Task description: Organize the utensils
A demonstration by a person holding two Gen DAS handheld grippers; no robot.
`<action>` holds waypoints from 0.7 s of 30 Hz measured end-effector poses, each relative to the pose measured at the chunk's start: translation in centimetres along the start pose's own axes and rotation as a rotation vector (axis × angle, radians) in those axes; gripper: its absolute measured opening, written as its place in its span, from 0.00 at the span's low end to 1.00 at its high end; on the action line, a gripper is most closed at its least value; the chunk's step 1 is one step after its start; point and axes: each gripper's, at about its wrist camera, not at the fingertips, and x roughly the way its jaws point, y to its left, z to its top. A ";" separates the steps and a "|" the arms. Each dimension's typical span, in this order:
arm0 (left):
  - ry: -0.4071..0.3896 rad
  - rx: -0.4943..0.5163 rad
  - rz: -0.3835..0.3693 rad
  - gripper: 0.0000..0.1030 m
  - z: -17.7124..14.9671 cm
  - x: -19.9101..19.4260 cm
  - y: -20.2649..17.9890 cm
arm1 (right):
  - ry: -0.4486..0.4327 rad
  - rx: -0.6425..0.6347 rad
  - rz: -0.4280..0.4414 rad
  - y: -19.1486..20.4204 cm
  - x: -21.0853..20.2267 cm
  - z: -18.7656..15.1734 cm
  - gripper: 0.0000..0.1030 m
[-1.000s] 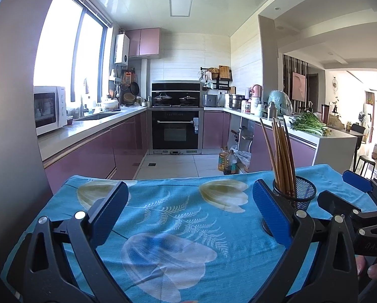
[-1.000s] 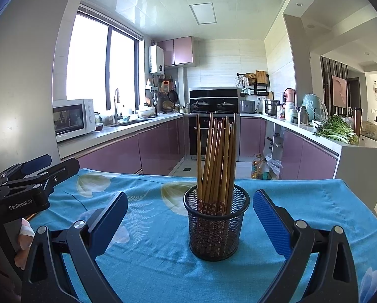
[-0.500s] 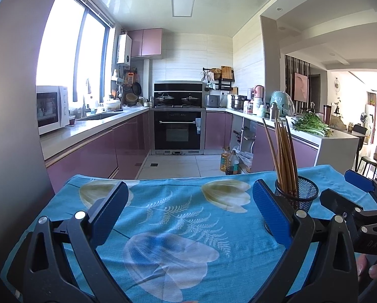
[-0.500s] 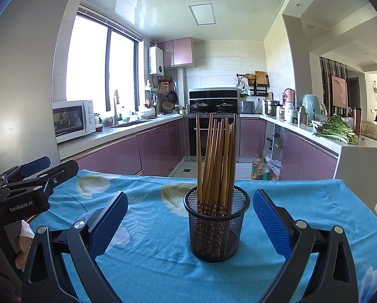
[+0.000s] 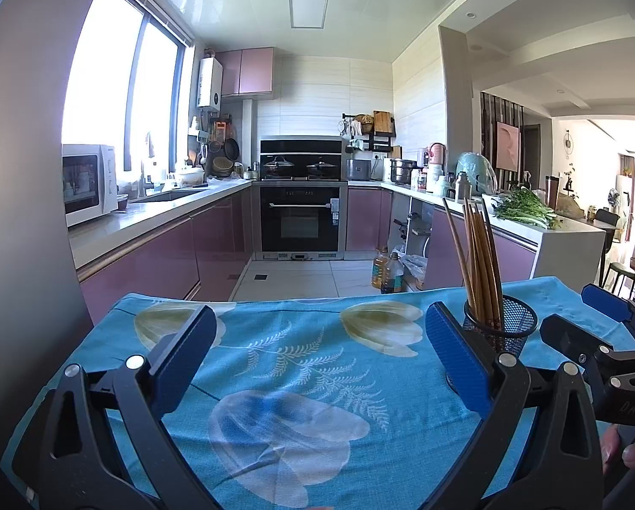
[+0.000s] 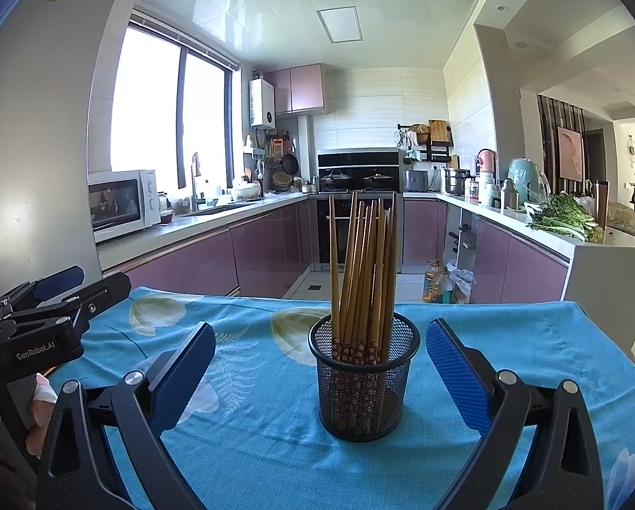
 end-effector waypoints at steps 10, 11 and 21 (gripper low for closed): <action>0.001 -0.001 0.004 0.94 -0.1 0.0 0.1 | 0.001 0.003 -0.003 0.1 0.1 -0.1 0.93; 0.002 -0.001 0.004 0.94 -0.1 0.0 0.1 | 0.001 0.003 -0.004 0.1 0.1 -0.1 0.93; 0.001 -0.001 0.005 0.94 -0.1 0.0 0.2 | -0.003 0.005 -0.007 0.2 0.1 -0.1 0.93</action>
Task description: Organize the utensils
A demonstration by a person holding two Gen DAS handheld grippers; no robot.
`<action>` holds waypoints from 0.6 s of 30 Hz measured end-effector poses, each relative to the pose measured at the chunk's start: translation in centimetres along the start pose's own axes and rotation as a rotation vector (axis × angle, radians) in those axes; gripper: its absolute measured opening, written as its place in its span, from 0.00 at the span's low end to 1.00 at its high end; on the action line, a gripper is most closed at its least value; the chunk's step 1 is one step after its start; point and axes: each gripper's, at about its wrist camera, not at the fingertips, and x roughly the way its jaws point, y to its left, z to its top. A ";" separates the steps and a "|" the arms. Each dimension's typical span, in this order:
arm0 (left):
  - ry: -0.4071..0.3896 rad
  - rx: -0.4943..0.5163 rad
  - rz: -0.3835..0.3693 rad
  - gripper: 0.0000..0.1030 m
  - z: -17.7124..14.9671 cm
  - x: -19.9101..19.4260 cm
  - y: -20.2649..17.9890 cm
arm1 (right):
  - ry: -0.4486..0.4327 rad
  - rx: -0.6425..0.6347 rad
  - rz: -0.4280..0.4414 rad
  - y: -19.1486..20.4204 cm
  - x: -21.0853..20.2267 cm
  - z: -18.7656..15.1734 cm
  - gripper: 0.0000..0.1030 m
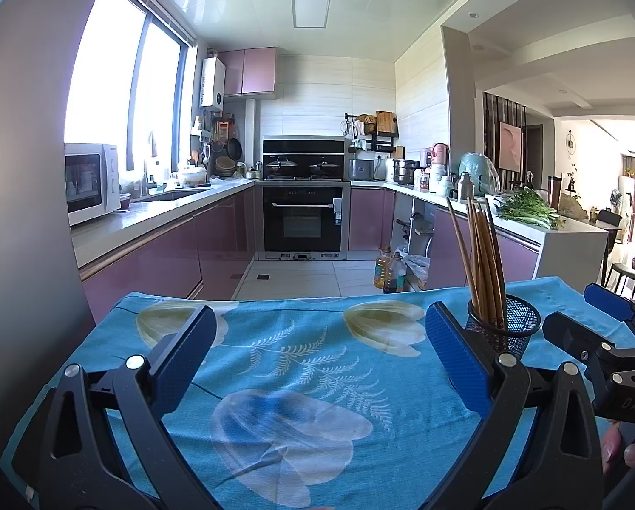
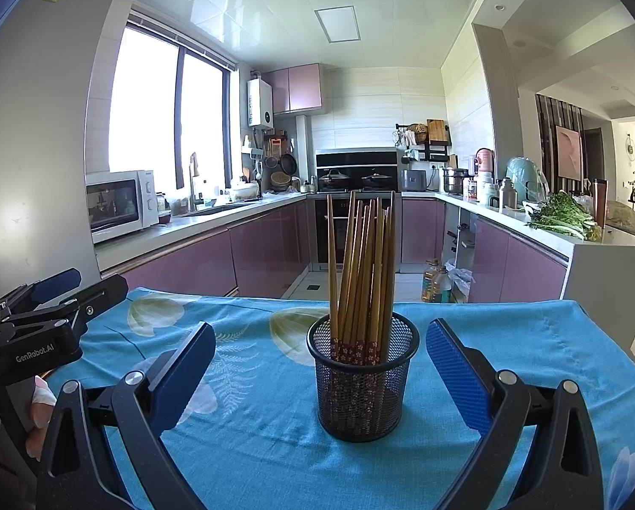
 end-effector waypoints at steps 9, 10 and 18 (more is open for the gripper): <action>-0.001 0.006 0.010 0.94 -0.2 -0.2 0.1 | -0.008 0.006 -0.008 0.1 0.1 0.0 0.93; -0.002 0.007 0.012 0.94 -0.2 -0.1 0.1 | -0.008 0.006 -0.007 0.1 0.1 0.0 0.93; -0.004 0.010 0.018 0.94 -0.4 0.0 -0.1 | -0.020 0.004 -0.019 0.4 0.1 0.0 0.93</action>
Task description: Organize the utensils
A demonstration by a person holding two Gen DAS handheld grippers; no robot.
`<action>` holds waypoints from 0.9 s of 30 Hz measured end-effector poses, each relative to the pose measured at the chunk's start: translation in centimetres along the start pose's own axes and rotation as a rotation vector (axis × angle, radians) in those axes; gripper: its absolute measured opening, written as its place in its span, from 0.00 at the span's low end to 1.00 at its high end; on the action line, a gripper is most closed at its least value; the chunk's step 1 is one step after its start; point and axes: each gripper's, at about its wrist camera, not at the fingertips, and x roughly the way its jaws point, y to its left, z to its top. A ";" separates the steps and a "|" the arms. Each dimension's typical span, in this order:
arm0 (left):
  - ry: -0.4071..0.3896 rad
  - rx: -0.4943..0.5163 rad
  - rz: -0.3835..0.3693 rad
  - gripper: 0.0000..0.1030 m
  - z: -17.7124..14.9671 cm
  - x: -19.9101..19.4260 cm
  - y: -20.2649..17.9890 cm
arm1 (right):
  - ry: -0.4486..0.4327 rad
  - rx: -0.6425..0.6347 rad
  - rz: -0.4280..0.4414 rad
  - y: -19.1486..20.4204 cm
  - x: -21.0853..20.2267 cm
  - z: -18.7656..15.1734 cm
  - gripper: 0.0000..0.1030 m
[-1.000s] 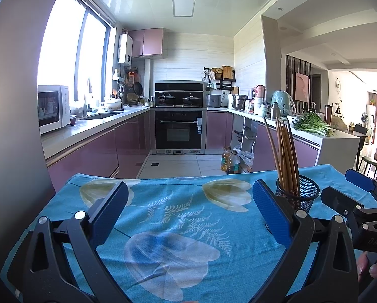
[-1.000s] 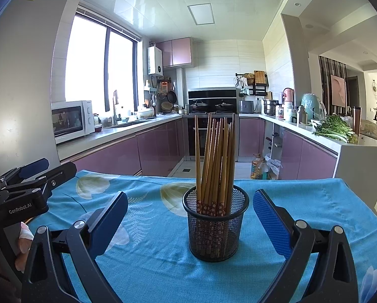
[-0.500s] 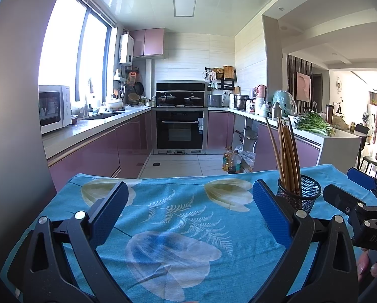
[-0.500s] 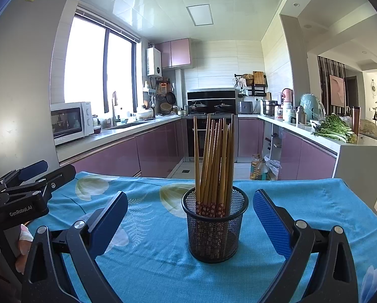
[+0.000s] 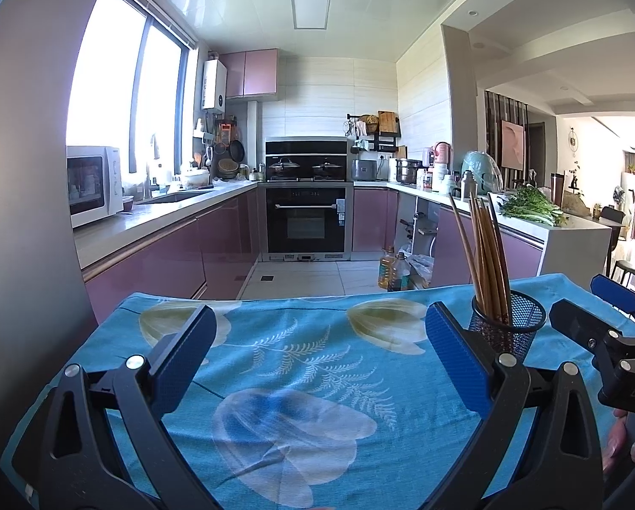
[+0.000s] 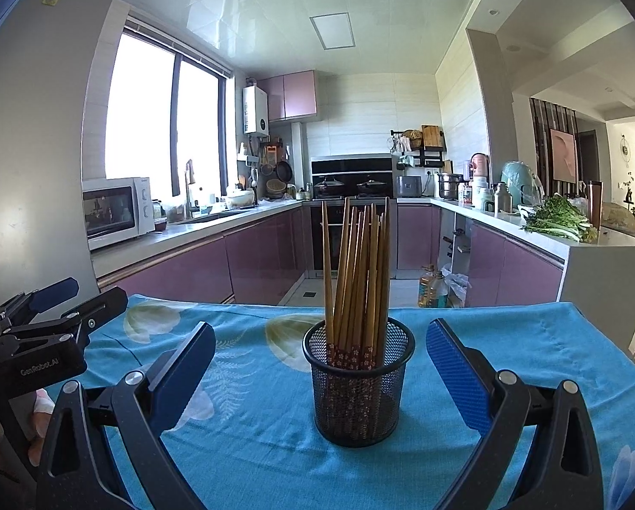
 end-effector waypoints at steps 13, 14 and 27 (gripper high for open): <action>-0.006 -0.004 0.004 0.94 -0.3 -0.1 0.0 | -0.022 0.005 -0.012 0.1 -0.1 -0.2 0.93; -0.006 -0.006 0.004 0.94 -0.3 -0.1 0.0 | -0.023 0.006 -0.012 0.1 -0.1 -0.2 0.93; -0.014 -0.009 0.009 0.94 -0.1 -0.1 -0.1 | -0.026 0.006 -0.011 0.0 -0.1 -0.3 0.93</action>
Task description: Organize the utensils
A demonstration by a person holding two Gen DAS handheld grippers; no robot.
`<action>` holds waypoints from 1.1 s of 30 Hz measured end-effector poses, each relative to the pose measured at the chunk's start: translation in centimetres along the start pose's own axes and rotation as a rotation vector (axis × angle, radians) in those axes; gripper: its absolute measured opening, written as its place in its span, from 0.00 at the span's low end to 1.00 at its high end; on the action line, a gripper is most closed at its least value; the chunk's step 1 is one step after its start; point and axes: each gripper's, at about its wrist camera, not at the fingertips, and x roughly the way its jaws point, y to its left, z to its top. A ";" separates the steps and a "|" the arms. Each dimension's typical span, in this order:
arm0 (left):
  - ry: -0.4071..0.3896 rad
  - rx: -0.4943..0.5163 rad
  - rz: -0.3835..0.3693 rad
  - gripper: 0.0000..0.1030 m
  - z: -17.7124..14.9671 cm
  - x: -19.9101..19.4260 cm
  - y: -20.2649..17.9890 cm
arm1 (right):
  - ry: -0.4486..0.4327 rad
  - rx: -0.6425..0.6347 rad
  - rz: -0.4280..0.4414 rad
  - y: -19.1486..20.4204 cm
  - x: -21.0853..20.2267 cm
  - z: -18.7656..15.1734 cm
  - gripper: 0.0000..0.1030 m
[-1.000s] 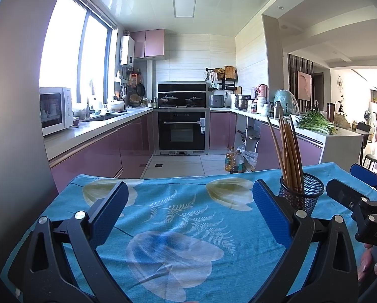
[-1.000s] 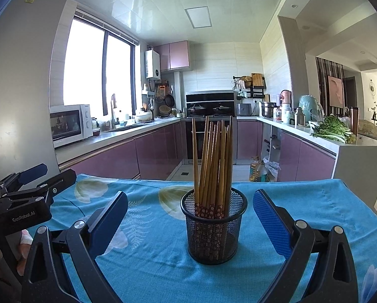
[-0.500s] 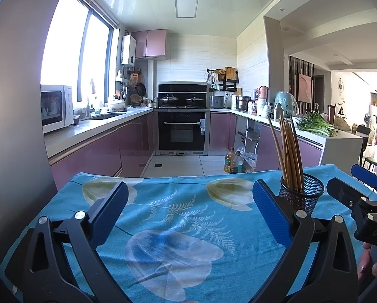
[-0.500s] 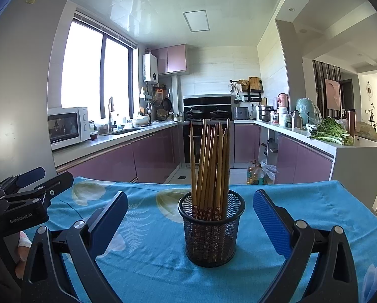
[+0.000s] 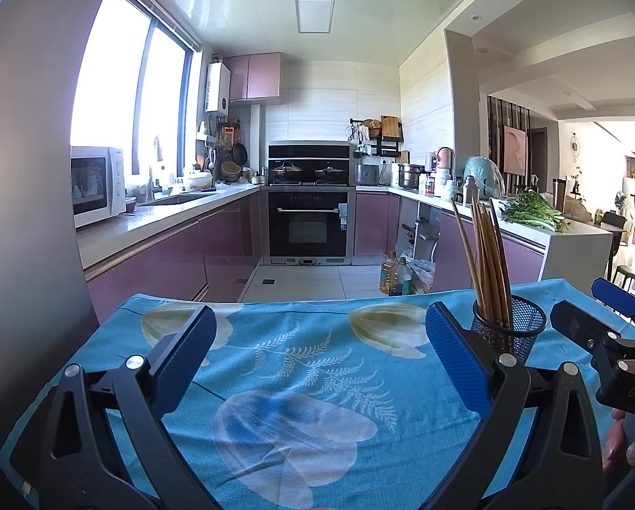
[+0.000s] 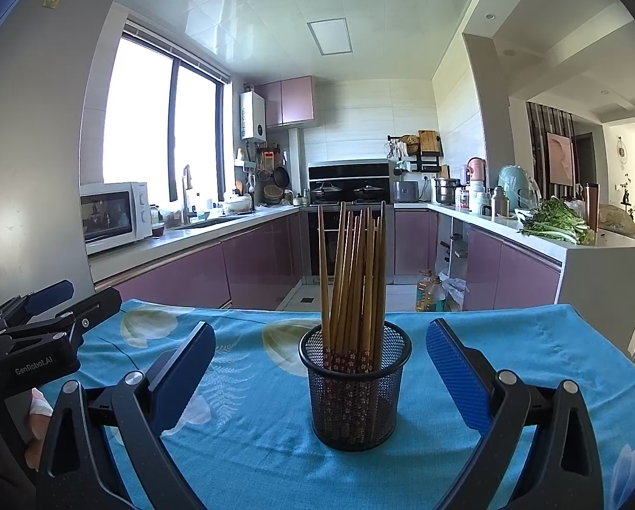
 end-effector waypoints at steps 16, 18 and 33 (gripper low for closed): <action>-0.002 -0.001 0.004 0.94 0.0 0.0 0.0 | 0.007 0.006 -0.001 0.2 0.0 -0.1 0.93; -0.002 -0.001 0.005 0.94 0.0 0.0 0.0 | 0.006 0.007 0.000 0.2 0.0 -0.1 0.93; -0.002 0.000 0.004 0.94 0.1 0.0 0.1 | 0.005 0.010 -0.001 0.2 0.0 -0.2 0.93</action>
